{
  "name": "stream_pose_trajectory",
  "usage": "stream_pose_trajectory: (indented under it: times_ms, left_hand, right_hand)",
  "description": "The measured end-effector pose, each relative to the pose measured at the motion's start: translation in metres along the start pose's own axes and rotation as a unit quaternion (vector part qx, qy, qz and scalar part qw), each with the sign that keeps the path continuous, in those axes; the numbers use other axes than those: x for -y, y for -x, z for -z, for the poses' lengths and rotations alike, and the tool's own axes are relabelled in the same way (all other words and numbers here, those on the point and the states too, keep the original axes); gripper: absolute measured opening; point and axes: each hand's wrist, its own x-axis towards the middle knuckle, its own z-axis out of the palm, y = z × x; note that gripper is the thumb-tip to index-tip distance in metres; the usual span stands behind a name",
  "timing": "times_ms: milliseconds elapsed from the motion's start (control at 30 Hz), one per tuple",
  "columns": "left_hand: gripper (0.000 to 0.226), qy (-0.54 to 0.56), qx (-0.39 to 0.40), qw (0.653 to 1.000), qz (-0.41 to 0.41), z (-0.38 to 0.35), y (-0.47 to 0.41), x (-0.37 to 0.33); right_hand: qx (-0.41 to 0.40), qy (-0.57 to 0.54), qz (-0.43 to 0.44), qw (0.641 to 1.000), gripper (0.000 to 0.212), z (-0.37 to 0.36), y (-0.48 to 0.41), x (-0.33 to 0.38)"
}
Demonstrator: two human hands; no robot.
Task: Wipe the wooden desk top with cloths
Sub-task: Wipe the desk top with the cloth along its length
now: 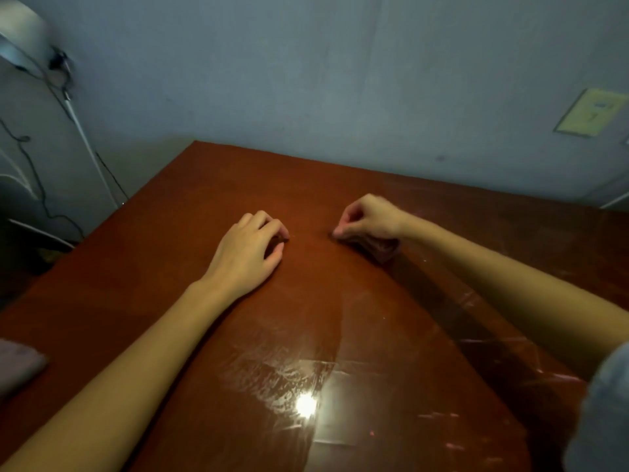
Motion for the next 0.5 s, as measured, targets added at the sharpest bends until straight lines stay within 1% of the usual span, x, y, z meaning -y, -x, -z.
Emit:
stream_pose_trajectory:
  times_ms: [33, 67, 100, 167, 200, 300, 333, 400, 433, 467, 500]
  left_hand:
    - [0.018, -0.001, 0.003, 1.000, -0.001, 0.000, 0.000, 0.000]
    - [0.018, -0.003, 0.002, 1.000, -0.001, 0.000, 0.000, 0.000]
    - [0.018, -0.004, 0.000, 1.000, 0.001, 0.000, 0.000, 0.000]
    - [0.018, -0.003, 0.002, 1.000, 0.004, -0.001, 0.000, 0.000]
    - [0.019, -0.003, 0.003, 1.000, 0.004, -0.001, 0.000, 0.000]
    - [0.018, -0.004, 0.002, 1.000, 0.000, 0.000, 0.001, -0.001]
    - [0.018, -0.003, 0.000, 1.000, 0.000, 0.000, 0.001, -0.001]
    - [0.018, -0.003, -0.002, 1.000, 0.001, 0.000, 0.001, 0.000]
    - [0.018, -0.003, -0.001, 1.000, 0.001, 0.000, 0.001, 0.000]
    - [0.018, -0.003, 0.000, 1.000, 0.003, 0.000, 0.001, 0.000]
    - [0.019, -0.004, 0.002, 1.000, 0.005, 0.000, 0.001, -0.001]
  right_hand:
    - [-0.040, -0.010, -0.023, 0.999, 0.017, 0.004, 0.000, -0.004]
    - [-0.053, -0.019, -0.032, 0.998, 0.017, 0.004, -0.001, -0.007]
    - [-0.035, -0.016, -0.022, 0.999, 0.016, 0.002, 0.000, -0.007]
    - [0.032, 0.000, 0.004, 0.999, 0.014, -0.005, 0.007, -0.004]
    - [0.033, 0.004, -0.003, 0.999, 0.015, -0.003, 0.007, -0.006]
    - [-0.065, -0.005, -0.071, 0.995, 0.021, 0.015, 0.008, -0.017]
    - [-0.060, -0.008, -0.071, 0.996, 0.020, 0.014, 0.008, -0.020]
    - [0.002, 0.016, -0.038, 0.999, 0.015, 0.006, 0.017, -0.018]
    - [0.012, 0.016, -0.037, 0.999, 0.014, 0.005, 0.022, -0.021]
    - [-0.005, 0.009, -0.051, 0.999, 0.015, 0.009, 0.024, -0.028]
    - [-0.048, 0.005, -0.077, 0.996, 0.016, 0.016, 0.026, -0.035]
